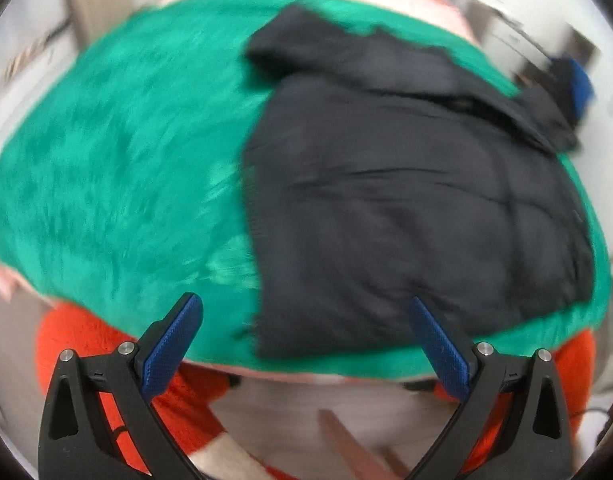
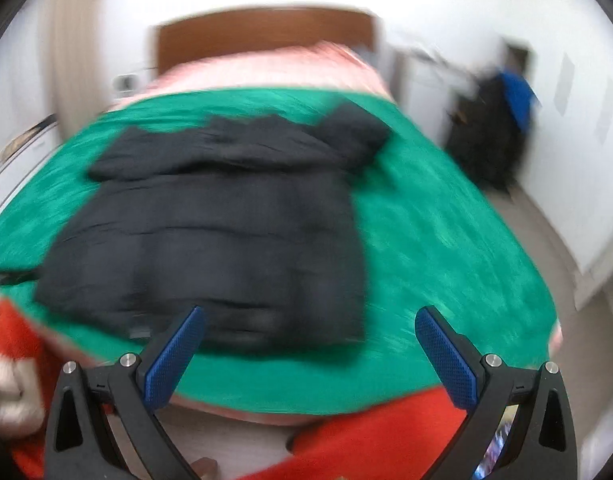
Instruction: Fold large clothes
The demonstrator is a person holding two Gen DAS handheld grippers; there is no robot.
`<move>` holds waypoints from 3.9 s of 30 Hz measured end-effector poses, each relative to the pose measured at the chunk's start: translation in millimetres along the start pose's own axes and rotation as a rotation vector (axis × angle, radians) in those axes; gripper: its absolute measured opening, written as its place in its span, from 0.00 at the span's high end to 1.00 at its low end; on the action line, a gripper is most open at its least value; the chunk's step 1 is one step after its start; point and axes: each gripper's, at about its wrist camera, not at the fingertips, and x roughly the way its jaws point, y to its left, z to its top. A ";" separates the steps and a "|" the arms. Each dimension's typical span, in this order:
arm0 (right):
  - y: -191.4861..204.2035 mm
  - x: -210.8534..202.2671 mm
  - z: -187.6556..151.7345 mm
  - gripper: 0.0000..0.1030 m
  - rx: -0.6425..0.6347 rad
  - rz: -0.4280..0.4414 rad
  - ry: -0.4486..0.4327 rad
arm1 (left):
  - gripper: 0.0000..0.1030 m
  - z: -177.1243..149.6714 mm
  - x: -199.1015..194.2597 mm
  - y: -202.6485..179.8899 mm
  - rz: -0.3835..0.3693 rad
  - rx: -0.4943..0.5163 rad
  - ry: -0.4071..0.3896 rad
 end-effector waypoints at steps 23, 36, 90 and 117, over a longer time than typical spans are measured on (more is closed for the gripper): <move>-36.0 113.0 -12.5 0.74 0.227 0.262 0.251 | 0.83 -34.5 25.1 -15.6 -0.028 0.230 0.100; -30.6 125.0 -25.8 0.40 0.293 0.201 0.241 | 0.60 -53.4 15.4 -33.1 0.069 0.273 0.048; -319.5 91.2 151.6 0.86 0.454 -0.299 -0.074 | 0.06 -18.1 -52.8 -27.5 0.062 0.115 -0.218; -156.8 109.0 27.7 0.03 0.376 -0.318 -0.404 | 0.06 -13.3 -37.1 -133.0 0.082 0.314 -0.109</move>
